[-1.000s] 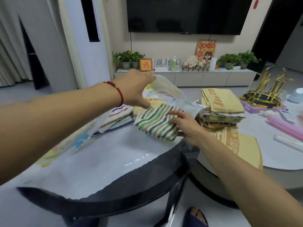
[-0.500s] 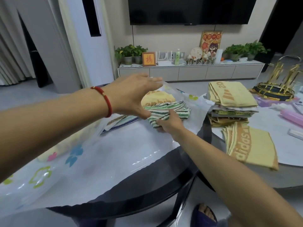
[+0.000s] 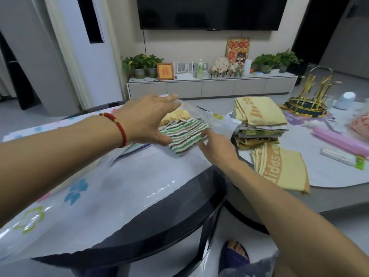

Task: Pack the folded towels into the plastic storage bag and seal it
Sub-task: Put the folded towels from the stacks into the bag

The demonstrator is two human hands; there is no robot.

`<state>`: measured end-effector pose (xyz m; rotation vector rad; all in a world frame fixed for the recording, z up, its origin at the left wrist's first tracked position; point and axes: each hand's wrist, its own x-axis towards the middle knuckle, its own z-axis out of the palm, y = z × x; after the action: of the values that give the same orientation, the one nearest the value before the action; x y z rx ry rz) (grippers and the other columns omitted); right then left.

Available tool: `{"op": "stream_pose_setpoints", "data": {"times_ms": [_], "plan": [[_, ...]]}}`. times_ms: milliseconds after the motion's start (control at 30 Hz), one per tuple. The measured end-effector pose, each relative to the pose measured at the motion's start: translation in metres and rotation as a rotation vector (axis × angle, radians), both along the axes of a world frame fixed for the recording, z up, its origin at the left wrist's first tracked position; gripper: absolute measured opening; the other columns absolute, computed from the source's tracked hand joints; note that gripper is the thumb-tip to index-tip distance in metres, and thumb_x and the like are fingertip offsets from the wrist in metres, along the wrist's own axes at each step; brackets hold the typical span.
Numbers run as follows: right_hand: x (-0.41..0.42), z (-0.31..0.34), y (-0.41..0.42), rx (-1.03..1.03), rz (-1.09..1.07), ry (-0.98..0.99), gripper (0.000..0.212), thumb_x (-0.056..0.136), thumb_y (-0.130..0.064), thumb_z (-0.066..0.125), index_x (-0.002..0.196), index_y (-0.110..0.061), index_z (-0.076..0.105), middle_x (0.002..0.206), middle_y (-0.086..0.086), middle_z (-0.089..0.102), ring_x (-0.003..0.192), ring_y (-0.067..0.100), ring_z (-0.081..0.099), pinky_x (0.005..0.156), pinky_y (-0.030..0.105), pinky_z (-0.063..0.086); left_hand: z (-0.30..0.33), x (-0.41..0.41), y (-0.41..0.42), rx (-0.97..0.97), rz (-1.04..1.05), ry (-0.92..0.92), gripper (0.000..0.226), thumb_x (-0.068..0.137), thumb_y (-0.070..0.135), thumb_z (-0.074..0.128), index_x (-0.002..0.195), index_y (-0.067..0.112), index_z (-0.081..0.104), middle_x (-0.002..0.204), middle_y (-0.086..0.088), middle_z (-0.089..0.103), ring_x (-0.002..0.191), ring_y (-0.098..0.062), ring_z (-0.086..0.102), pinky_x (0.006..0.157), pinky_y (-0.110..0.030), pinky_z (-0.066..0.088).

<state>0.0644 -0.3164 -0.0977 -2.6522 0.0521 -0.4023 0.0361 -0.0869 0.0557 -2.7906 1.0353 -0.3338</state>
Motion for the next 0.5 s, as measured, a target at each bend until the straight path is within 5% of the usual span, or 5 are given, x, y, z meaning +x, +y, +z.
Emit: {"op": "stream_pose_setpoints", "data": {"times_ms": [100,200,300,400,500], "plan": [[-0.033,0.008,-0.05,-0.09,-0.083,-0.01,0.033,0.089,-0.04,0.054,0.062,-0.019,0.052,0.057,0.003,0.057,0.055,0.029,0.055,0.049,0.03,0.036,-0.008,0.003,-0.007,-0.007,0.013,-0.014,0.097,0.075,0.058,0.073,0.154,0.025,0.027,0.165,-0.002,0.019,0.142,-0.031,0.034,0.112,-0.046,0.039],[-0.06,-0.003,-0.108,-0.172,-0.255,-0.009,0.042,0.089,-0.037,0.053,0.055,-0.014,0.045,0.051,0.005,0.05,0.051,0.028,0.051,0.046,0.029,0.027,-0.016,0.004,-0.018,0.006,0.038,0.015,0.095,0.073,0.061,0.071,0.153,0.032,0.028,0.165,-0.004,0.018,0.139,-0.035,0.034,0.106,-0.056,0.042],[-0.076,-0.024,-0.159,-0.166,-0.496,-0.002,0.03,0.098,-0.027,0.05,0.073,-0.011,0.056,0.081,0.015,0.067,0.074,0.036,0.058,0.058,0.035,0.041,-0.023,0.007,-0.025,0.014,0.061,0.024,0.093,0.073,0.063,0.069,0.152,0.037,0.026,0.166,-0.003,0.014,0.141,-0.038,0.03,0.103,-0.061,0.042],[-0.084,-0.045,-0.193,-0.237,-0.684,0.262,0.027,0.099,-0.011,0.045,0.123,-0.007,0.057,0.134,0.024,0.052,0.12,0.043,0.049,0.097,0.05,0.043,-0.03,0.009,-0.029,0.005,0.073,0.021,0.092,0.073,0.063,0.069,0.151,0.04,0.026,0.166,-0.002,0.012,0.143,-0.037,0.027,0.104,-0.062,0.04],[-0.085,-0.055,-0.205,-0.08,-0.768,0.416,0.038,0.103,-0.015,0.04,0.139,-0.011,0.045,0.141,0.027,0.046,0.13,0.045,0.041,0.107,0.053,0.035,-0.032,0.012,-0.032,-0.01,0.079,0.013,0.089,0.074,0.062,0.069,0.15,0.042,0.028,0.166,-0.001,0.013,0.143,-0.036,0.026,0.103,-0.062,0.041]]}}
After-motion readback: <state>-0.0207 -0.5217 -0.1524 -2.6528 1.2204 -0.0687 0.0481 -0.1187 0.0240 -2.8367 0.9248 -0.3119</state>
